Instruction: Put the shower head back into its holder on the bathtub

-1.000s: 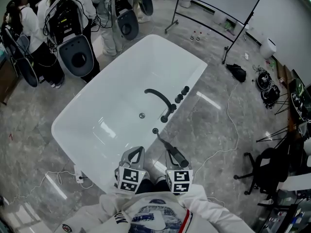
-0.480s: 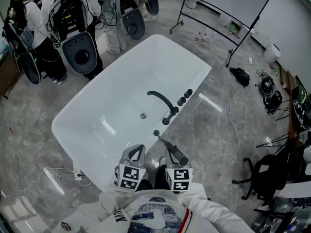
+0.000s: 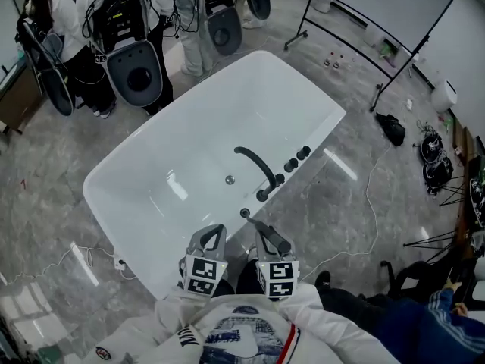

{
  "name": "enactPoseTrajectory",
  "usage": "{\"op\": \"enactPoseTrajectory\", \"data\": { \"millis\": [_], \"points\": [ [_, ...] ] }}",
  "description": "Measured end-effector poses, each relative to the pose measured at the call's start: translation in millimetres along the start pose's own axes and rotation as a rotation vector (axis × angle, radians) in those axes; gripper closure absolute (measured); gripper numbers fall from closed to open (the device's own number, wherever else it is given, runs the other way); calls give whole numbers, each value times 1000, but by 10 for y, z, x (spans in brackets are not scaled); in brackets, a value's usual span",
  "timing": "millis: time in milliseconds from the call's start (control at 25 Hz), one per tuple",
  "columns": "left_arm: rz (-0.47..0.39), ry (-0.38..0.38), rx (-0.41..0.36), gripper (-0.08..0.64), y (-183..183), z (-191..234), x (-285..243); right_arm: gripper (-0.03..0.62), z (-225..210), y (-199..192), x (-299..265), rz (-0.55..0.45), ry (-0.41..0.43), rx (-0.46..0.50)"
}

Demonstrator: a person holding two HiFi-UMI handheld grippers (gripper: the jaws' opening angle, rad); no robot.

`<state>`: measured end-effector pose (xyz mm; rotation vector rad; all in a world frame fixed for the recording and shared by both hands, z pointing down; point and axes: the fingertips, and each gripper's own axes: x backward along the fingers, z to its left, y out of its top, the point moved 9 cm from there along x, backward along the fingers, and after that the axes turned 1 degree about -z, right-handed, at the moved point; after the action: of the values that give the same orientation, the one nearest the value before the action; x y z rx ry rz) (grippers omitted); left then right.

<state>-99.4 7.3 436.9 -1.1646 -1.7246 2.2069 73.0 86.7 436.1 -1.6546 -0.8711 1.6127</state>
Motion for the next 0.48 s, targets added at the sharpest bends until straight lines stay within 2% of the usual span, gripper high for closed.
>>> {"op": "enactPoseTrajectory", "data": {
  "millis": [480],
  "points": [
    [53,150,79,560,69,-159,-351,456,-448,66,-399,48,187,80]
  ]
}}
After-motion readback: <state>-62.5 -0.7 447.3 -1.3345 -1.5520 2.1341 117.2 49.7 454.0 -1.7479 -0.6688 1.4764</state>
